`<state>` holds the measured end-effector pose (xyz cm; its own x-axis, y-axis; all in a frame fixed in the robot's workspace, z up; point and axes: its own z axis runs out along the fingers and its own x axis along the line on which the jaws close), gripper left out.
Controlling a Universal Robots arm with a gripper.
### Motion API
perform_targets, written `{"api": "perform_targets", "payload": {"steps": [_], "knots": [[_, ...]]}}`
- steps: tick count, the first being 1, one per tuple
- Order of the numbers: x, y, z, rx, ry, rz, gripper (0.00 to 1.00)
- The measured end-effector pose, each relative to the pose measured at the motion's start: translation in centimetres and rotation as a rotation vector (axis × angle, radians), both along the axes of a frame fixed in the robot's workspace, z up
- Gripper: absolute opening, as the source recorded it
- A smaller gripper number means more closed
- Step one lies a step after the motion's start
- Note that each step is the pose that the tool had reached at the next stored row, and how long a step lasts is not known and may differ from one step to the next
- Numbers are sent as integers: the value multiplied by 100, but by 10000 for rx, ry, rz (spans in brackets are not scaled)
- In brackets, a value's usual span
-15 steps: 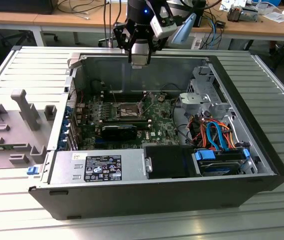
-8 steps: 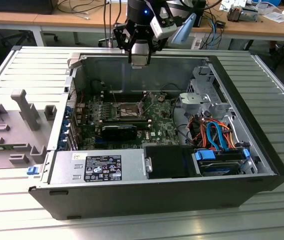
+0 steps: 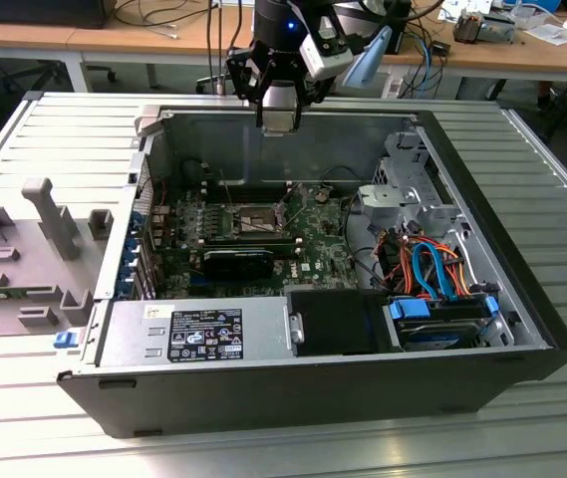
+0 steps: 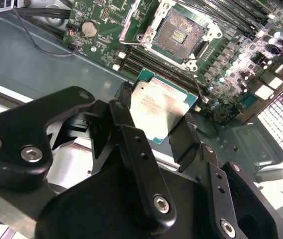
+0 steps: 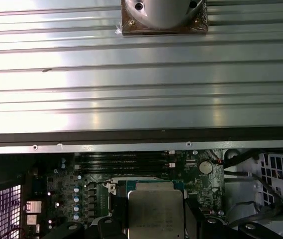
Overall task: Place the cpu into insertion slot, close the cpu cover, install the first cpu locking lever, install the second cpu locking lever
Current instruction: 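Place the cpu into insertion slot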
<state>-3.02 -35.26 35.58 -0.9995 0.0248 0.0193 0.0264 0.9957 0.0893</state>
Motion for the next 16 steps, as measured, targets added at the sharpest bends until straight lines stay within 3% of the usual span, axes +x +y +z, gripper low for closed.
{"api": "perform_targets", "payload": {"steps": [16], "knots": [[0, -4, -35, 0, 0, 0, 55]]}}
